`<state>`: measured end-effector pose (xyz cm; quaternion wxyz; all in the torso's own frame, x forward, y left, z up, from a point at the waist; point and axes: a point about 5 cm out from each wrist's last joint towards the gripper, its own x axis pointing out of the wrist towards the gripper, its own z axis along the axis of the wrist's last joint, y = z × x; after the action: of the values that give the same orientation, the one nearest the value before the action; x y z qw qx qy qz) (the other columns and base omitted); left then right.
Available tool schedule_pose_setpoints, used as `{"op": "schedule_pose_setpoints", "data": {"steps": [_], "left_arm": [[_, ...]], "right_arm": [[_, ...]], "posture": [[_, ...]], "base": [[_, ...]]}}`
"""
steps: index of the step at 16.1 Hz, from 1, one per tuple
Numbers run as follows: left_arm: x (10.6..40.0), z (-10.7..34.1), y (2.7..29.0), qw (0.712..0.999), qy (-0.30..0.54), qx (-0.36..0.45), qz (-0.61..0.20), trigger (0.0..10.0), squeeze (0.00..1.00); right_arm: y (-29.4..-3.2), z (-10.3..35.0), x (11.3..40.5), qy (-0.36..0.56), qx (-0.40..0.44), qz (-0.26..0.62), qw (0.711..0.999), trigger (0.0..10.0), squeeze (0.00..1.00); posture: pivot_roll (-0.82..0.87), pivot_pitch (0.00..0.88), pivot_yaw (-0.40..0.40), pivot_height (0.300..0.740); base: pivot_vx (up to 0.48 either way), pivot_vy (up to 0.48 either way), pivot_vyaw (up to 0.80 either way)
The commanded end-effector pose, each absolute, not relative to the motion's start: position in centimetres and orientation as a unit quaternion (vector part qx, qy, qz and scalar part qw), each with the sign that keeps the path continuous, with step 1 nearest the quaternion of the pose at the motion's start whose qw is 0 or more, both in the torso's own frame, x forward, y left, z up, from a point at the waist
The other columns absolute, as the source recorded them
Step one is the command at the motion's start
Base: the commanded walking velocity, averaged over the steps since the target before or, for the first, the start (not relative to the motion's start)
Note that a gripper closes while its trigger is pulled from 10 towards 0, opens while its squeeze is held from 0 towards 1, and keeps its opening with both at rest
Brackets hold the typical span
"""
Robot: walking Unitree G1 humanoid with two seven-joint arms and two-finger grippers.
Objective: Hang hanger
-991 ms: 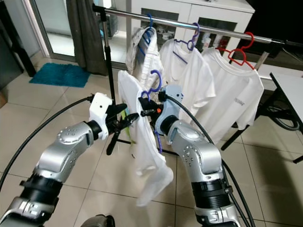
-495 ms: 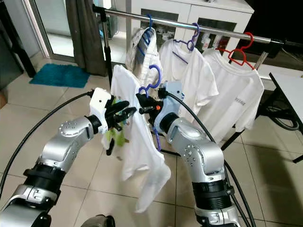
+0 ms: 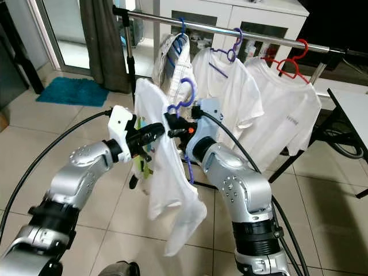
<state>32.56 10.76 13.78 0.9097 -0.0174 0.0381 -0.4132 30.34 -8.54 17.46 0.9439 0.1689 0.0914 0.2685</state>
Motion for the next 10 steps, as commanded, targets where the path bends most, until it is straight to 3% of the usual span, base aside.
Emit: {"op": "schedule_pose_setpoints", "data": {"steps": [1, 7, 9, 10], "left_arm": [[32.2, 14.2, 10.8, 0.903, 0.026, -0.030, -0.428, 0.0, 0.00], [29.4, 15.6, 11.8, 0.885, -0.006, -0.044, -0.464, 0.0, 0.00], [29.8, 15.1, 11.8, 0.898, 0.005, -0.013, -0.439, 0.0, 0.00], [31.2, 14.6, 12.2, 0.930, 0.014, 0.032, -0.366, 8.5, 0.00]], "right_arm": [[-9.3, 17.6, 30.8, 0.088, 0.172, 0.244, 0.951, 10.0, 0.00], [-9.8, 17.4, 31.5, 0.091, 0.176, 0.219, 0.955, 10.0, 0.00], [-9.7, 17.7, 31.6, 0.087, 0.176, 0.219, 0.956, 10.0, 0.00], [-9.7, 17.9, 31.7, 0.083, 0.180, 0.220, 0.955, 10.0, 0.00]], "posture": [[-0.09, 0.000, -0.038, 0.740], [-0.08, 0.000, -0.033, 0.740], [-0.09, 0.000, -0.034, 0.740], [-0.09, 0.000, -0.036, 0.740]], "base": [[0.000, 0.000, 0.00], [0.000, 0.000, 0.00], [0.000, 0.000, 0.00], [0.000, 0.000, 0.00]]}}
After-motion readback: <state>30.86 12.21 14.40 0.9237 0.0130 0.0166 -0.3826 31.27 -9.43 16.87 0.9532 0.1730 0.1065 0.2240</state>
